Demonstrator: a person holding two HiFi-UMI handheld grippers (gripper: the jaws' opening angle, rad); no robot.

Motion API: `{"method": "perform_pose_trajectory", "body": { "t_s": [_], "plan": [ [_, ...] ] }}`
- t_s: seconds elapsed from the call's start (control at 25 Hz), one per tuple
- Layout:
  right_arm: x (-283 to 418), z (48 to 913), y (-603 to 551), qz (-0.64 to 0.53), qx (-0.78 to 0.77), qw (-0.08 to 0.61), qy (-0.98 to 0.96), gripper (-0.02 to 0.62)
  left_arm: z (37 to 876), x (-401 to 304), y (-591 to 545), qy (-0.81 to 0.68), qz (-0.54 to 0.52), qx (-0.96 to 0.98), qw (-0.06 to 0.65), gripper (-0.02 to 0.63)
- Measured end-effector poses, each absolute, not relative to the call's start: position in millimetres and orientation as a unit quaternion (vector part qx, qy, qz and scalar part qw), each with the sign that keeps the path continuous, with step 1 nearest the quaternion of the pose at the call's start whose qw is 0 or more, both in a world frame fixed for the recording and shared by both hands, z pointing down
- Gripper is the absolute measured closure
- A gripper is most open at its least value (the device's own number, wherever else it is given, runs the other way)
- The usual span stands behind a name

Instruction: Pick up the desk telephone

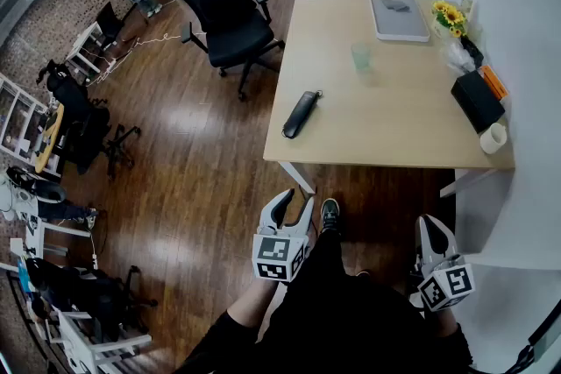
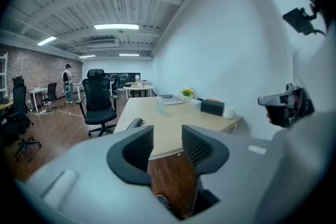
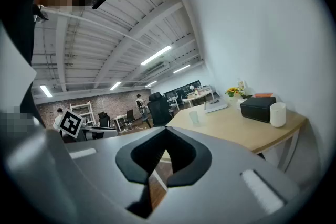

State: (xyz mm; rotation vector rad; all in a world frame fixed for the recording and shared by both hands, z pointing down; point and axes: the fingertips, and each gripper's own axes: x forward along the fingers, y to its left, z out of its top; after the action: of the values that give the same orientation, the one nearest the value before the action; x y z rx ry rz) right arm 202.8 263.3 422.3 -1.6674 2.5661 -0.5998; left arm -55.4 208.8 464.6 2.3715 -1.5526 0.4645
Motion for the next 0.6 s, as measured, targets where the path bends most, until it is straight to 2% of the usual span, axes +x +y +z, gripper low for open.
{"method": "perform_pose_trajectory", "body": {
  "t_s": [0.04,0.12,0.36,0.6],
  "plan": [
    [205,424,246,-0.186,-0.541,0.011,0.820,0.595,471,-60,184,-0.531,0.168,0.820,0.129,0.432],
    [207,426,210,-0.178,-0.554,0.009,0.813,0.595,485,-69,132,-0.521,0.183,0.825,0.123,0.397],
    [184,405,100,-0.181,-0.587,0.009,0.789,0.595,532,-106,-20,-0.486,0.236,0.827,0.159,0.391],
    [139,380,0,-0.173,-0.587,-0.002,0.791,0.595,619,-122,-111,-0.406,0.341,0.818,0.222,0.342]
  ]
}}
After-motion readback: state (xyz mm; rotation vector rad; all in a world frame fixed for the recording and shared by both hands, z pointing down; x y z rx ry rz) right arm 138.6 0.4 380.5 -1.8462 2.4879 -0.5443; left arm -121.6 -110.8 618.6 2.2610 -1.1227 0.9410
